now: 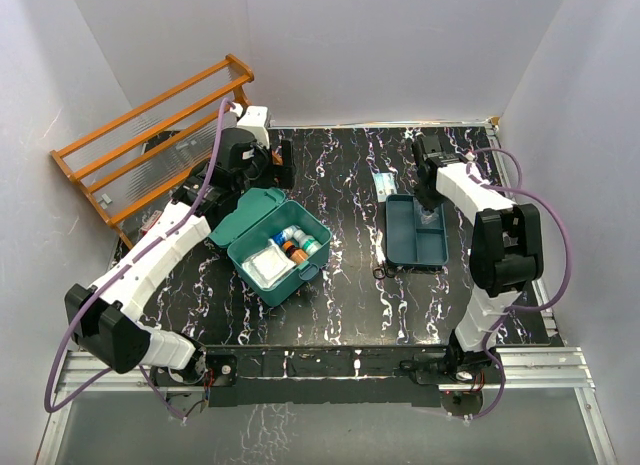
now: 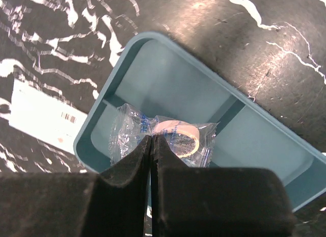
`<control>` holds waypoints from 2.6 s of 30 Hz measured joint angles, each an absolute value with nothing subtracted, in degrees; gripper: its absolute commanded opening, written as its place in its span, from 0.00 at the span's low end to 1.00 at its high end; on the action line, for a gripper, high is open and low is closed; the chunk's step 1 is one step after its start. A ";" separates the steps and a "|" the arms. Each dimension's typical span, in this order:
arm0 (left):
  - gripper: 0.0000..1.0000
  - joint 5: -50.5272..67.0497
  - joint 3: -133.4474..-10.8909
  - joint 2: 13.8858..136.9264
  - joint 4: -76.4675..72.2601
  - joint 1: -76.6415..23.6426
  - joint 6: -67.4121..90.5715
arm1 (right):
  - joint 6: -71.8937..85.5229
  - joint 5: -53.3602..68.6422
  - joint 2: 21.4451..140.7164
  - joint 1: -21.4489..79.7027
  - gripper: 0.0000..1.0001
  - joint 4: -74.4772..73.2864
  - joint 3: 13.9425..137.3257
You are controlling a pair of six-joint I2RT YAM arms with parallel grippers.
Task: Organize the medicine kit
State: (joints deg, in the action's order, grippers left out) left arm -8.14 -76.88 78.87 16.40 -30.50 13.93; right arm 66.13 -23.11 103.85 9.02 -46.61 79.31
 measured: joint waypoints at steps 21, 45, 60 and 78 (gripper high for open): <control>0.99 -8.14 -76.99 78.59 16.38 -30.55 13.41 | 84.01 -19.16 107.59 5.13 0.19 -46.35 75.48; 0.99 -8.10 -77.49 79.94 16.29 -30.59 12.82 | 59.05 -19.09 102.28 5.08 0.37 -45.56 77.34; 0.99 -8.10 -80.44 82.11 16.29 -30.59 12.88 | 30.83 -5.74 115.72 7.75 0.54 -35.03 96.31; 0.99 -6.33 -84.38 88.01 16.29 -30.59 13.72 | 19.35 -5.87 132.86 10.87 0.29 -37.76 111.22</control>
State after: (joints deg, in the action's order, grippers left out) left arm -6.33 -84.38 88.01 16.29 -30.59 13.72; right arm 19.35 -5.87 132.86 10.87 -37.76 111.22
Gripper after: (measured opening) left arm 0.986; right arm 0.293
